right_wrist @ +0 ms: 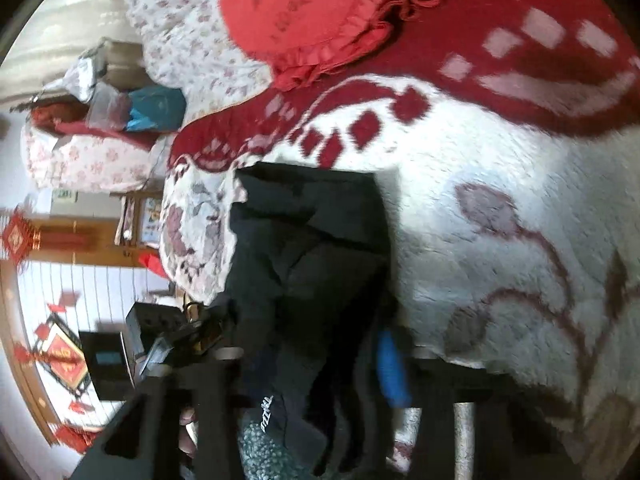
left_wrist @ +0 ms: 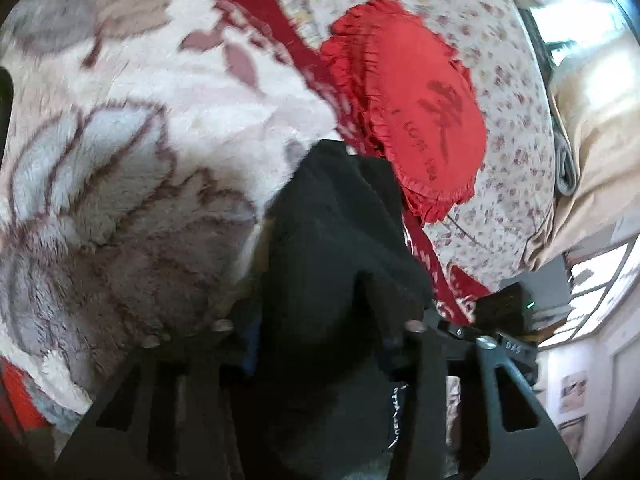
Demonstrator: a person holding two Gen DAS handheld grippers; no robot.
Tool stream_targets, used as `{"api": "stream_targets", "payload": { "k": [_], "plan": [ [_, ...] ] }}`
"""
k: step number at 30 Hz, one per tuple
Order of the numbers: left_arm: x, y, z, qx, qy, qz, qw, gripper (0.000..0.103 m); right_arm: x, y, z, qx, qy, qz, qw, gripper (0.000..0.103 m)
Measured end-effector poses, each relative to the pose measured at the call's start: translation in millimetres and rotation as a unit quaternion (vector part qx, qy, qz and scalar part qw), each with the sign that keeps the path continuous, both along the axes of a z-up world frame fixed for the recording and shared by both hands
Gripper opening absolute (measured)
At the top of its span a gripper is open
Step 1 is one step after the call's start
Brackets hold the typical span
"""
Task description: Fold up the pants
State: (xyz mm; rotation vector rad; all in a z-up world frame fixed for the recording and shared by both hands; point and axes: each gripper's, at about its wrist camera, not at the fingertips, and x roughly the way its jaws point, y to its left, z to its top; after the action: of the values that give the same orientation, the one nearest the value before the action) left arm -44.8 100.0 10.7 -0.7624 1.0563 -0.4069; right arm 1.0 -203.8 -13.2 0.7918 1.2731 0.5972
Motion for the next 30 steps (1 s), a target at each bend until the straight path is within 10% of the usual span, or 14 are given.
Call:
{"api": "stream_targets", "payload": {
  "k": [11, 17, 22, 30],
  "plan": [
    [54, -90, 28, 0.108, -0.073, -0.06, 0.9896, 0.03, -2, -40, 43, -0.1, -0.138, -0.1, 0.98, 0.019],
    [47, -92, 18, 0.173, -0.098, -0.023, 0.9797, 0.066, 8, -55, 29, -0.12, -0.105, -0.132, 0.978, 0.03],
    [33, -96, 25, 0.232, -0.118, -0.007, 0.9655, 0.071, -9, -74, 55, -0.144, -0.153, -0.201, 0.957, 0.03],
    [11, -86, 37, 0.269, -0.128, 0.018, 0.9545, 0.07, -61, -77, 81, -0.048, -0.182, -0.241, 0.952, 0.03]
  ]
}}
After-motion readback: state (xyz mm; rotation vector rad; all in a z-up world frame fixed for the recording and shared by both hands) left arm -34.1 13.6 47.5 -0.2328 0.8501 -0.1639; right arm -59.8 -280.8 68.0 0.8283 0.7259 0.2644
